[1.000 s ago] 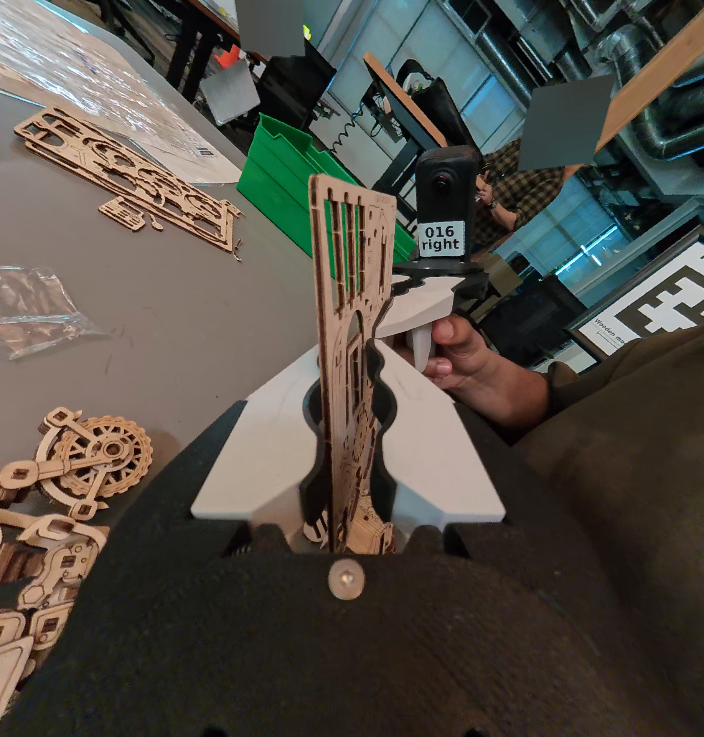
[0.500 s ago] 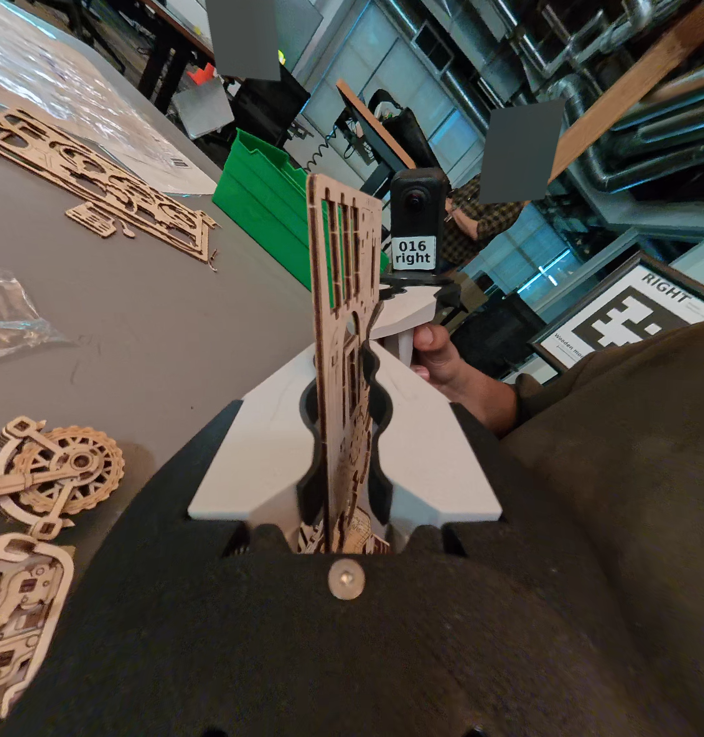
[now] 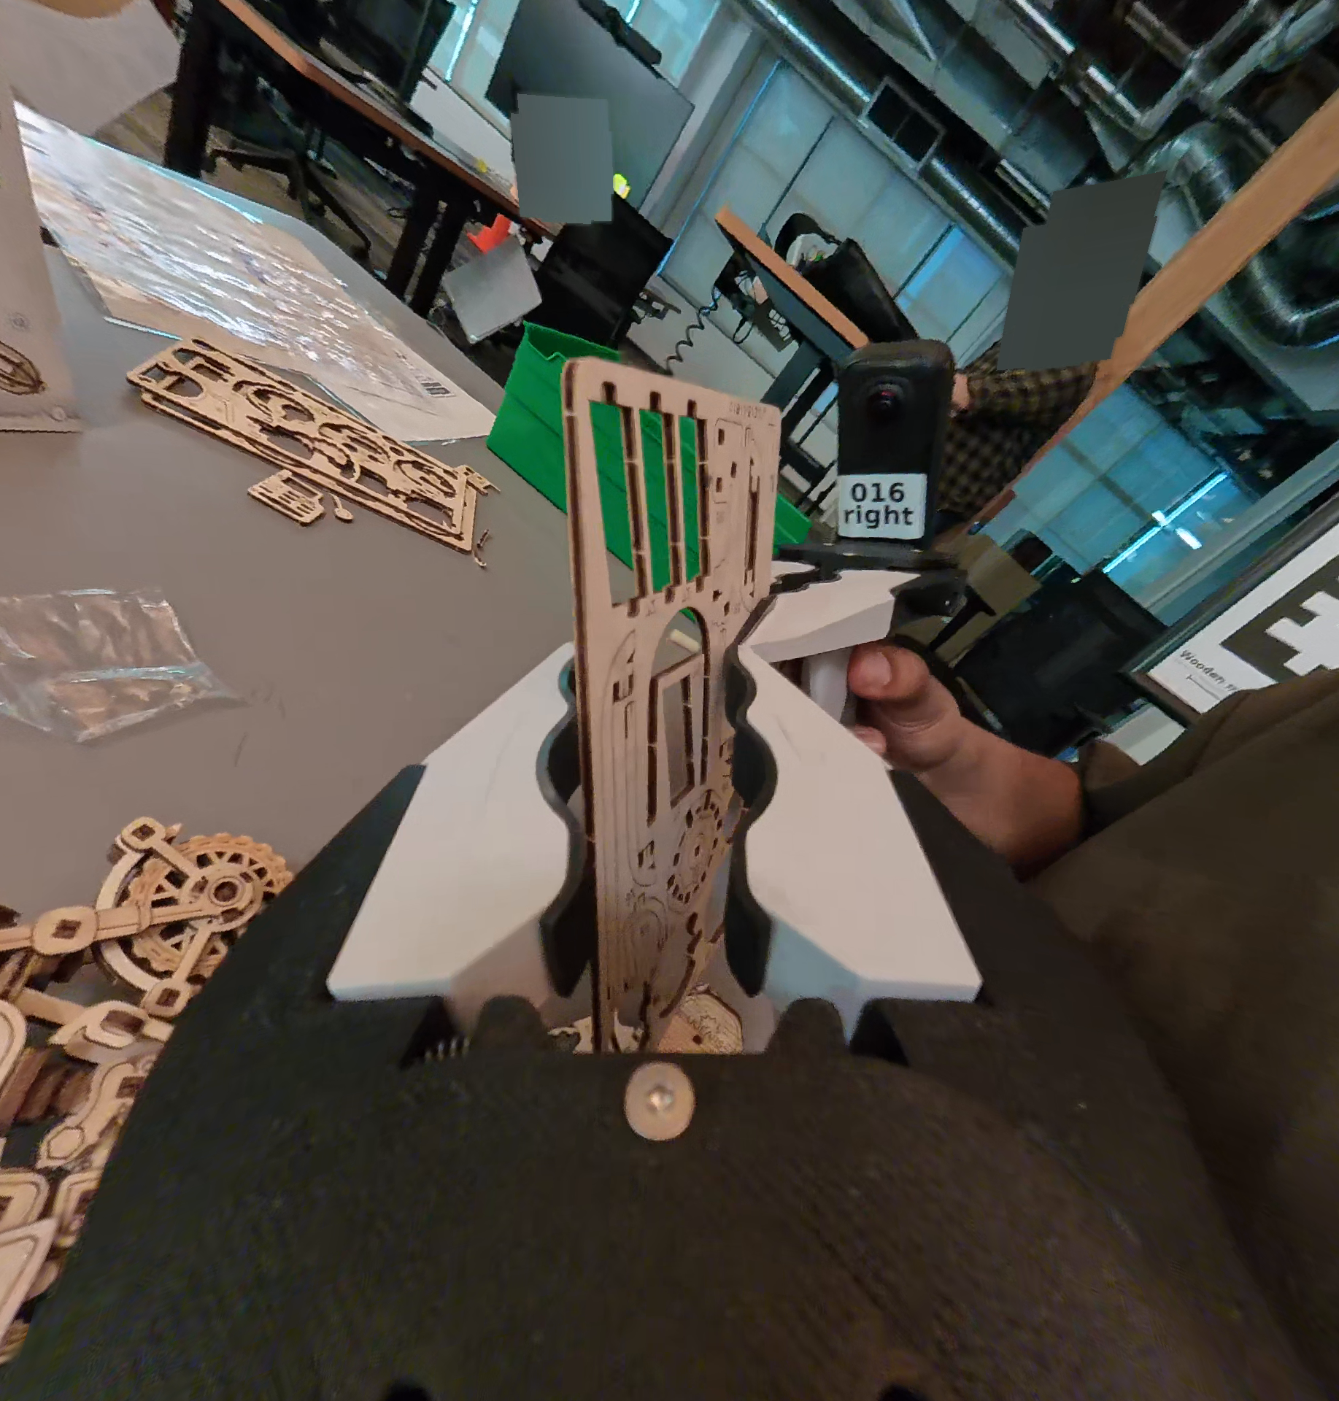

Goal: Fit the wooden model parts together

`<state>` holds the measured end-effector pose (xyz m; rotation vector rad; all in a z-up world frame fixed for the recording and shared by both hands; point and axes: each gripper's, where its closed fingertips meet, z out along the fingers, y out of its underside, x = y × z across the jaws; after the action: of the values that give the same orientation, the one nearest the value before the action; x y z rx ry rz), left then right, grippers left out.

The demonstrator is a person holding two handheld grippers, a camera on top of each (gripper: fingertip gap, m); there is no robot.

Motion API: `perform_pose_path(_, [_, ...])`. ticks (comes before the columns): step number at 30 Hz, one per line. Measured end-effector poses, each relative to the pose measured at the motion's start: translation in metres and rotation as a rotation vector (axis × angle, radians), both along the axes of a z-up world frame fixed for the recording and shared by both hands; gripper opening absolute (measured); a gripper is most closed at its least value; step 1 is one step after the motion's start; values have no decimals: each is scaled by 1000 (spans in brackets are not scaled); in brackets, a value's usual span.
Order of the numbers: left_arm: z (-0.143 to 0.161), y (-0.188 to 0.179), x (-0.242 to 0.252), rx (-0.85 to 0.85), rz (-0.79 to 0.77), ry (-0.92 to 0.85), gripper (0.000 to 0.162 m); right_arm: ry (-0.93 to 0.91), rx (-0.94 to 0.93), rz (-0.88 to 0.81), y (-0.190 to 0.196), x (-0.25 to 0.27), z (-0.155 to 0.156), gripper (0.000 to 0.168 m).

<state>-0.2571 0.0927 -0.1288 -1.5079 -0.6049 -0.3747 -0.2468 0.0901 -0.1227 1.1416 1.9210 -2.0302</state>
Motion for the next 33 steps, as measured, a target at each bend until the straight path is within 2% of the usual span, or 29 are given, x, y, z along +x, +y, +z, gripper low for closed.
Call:
perform_pose_path(6, [3,0,-1,-37,28,63,37,21,3,-23,1,1,4,1])
perform_pose_path(13, [7,0,3,6,-22,29,29,-8,-42,-6,2,2,6,0])
perform_pose_path(33, [1,2,1,-74,22,91,31,92,91,-31,4,3,2,1])
